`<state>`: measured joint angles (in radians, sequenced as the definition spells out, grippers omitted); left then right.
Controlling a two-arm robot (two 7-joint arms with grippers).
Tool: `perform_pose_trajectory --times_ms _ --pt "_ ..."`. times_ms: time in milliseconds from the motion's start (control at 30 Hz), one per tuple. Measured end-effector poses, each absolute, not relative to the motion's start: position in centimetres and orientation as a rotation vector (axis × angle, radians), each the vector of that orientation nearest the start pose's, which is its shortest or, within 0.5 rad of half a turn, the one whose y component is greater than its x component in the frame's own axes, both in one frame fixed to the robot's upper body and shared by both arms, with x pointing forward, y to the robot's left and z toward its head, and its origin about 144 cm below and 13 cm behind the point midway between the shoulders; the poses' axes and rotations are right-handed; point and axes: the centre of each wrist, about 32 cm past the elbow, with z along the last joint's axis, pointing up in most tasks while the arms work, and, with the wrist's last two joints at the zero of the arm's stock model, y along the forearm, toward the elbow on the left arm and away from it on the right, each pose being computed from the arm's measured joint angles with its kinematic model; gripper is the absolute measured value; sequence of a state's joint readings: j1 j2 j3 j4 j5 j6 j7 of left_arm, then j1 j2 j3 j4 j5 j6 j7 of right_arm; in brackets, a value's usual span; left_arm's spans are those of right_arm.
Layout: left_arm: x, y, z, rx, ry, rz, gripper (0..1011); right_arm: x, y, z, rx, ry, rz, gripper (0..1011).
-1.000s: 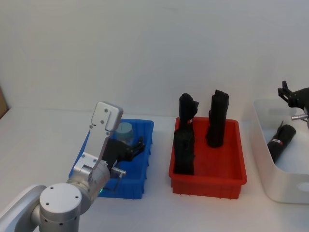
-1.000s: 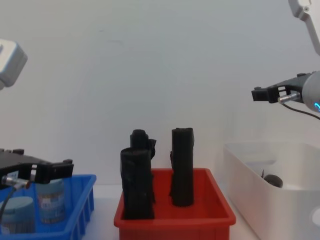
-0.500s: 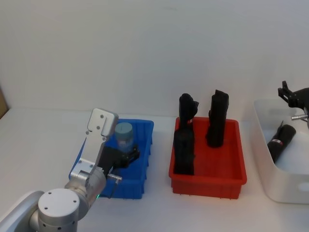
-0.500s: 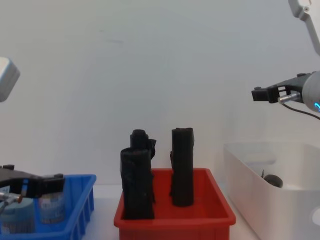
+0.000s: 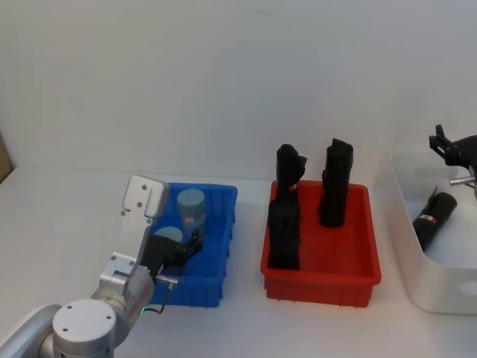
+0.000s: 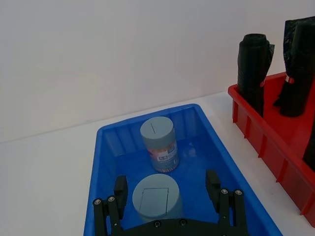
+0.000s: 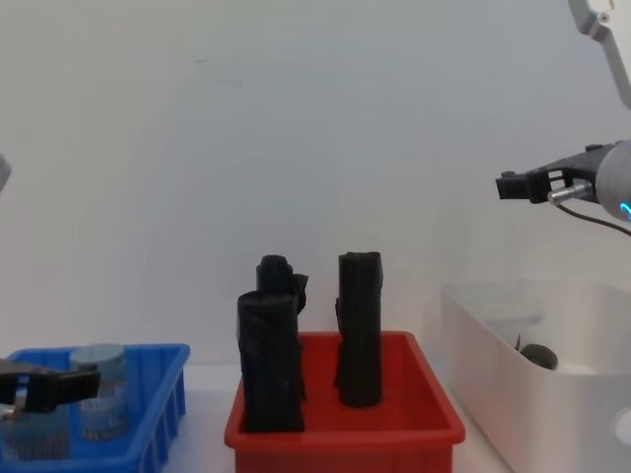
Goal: Pick the cotton swabs from the blue box and place them into the white box.
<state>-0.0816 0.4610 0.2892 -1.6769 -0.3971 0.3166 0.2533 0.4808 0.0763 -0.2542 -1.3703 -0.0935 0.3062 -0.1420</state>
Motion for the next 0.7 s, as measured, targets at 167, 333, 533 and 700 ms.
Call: perform_pose_trajectory --times_ms 167,333,533,700 --pt "46.7 26.5 118.2 0.297 0.091 1.528 1004 57.6 -17.5 125.6 -0.221 -0.213 -1.54 1001" --pt "46.8 26.8 117.7 0.291 0.106 1.536 1004 57.6 -17.5 125.6 -0.221 -0.213 -1.54 1001" --pt "47.0 27.1 117.3 0.285 0.118 1.541 1004 57.6 -17.5 125.6 -0.221 -0.213 -1.54 1001" --pt "47.2 27.5 117.1 0.284 0.123 1.547 1004 57.6 -17.5 125.6 -0.221 -0.213 -1.54 1001"
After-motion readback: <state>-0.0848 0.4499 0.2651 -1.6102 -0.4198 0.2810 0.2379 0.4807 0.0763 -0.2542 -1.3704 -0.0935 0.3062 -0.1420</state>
